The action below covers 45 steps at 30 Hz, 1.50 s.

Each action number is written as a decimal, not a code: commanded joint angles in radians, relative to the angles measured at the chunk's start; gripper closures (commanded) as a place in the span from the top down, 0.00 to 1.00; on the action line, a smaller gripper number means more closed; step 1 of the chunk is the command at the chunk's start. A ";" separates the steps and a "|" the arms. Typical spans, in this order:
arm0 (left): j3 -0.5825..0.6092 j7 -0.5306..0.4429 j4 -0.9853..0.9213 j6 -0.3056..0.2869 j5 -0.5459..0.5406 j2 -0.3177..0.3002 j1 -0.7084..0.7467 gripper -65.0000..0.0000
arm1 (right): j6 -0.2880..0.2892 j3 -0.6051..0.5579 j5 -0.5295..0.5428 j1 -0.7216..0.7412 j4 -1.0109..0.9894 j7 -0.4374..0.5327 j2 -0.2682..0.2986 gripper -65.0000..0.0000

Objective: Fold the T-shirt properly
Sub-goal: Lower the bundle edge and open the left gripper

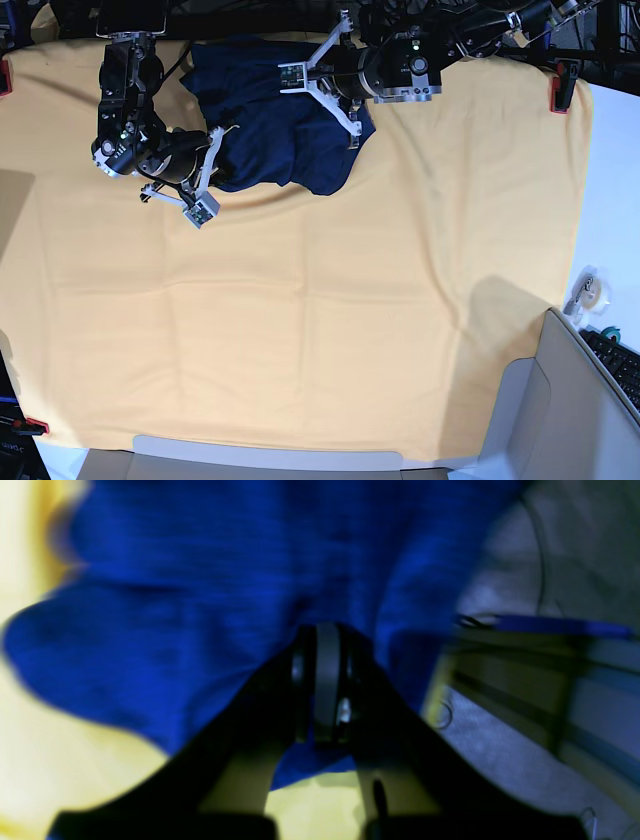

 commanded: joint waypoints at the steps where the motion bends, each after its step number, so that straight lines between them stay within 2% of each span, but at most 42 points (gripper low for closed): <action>1: -0.007 -0.009 0.018 0.004 0.018 -0.013 0.002 0.00 | -0.006 -0.005 -0.062 -0.008 -0.014 -0.067 -0.001 0.00; 8: -0.008 -0.009 0.039 0.003 0.021 -0.097 0.050 0.00 | -0.006 -0.005 -0.062 -0.011 -0.014 -0.050 -0.001 0.00; 15: -0.031 -0.017 0.061 0.004 0.023 -0.117 0.068 0.00 | -0.006 -0.005 -0.062 -0.014 -0.015 -0.036 0.004 0.00; 20: -0.128 -0.028 0.061 0.004 0.021 -0.109 0.077 0.00 | -0.006 -0.005 -0.057 -0.014 -0.011 -0.034 0.001 0.00; 22: -0.193 -0.061 0.062 0.004 0.021 -0.091 0.096 0.00 | -0.006 -0.005 -0.056 -0.014 -0.011 -0.034 0.001 0.00; 29: -0.512 -0.169 0.062 0.004 0.021 0.006 0.215 0.00 | -0.006 -0.005 -0.054 -0.013 -0.007 -0.034 -0.001 0.00; 38: -0.584 -0.176 0.062 0.004 0.021 0.023 0.220 0.00 | -0.006 -0.003 -0.060 -0.003 0.085 -0.039 0.001 0.01; 41: -0.584 -0.176 0.061 0.004 0.023 0.023 0.220 0.00 | -0.006 0.009 -0.060 0.007 0.086 -0.039 0.001 0.13; 45: -0.584 -0.176 0.059 0.004 0.023 0.023 0.218 0.04 | -0.006 0.066 -0.054 0.010 0.086 -0.039 -0.010 0.40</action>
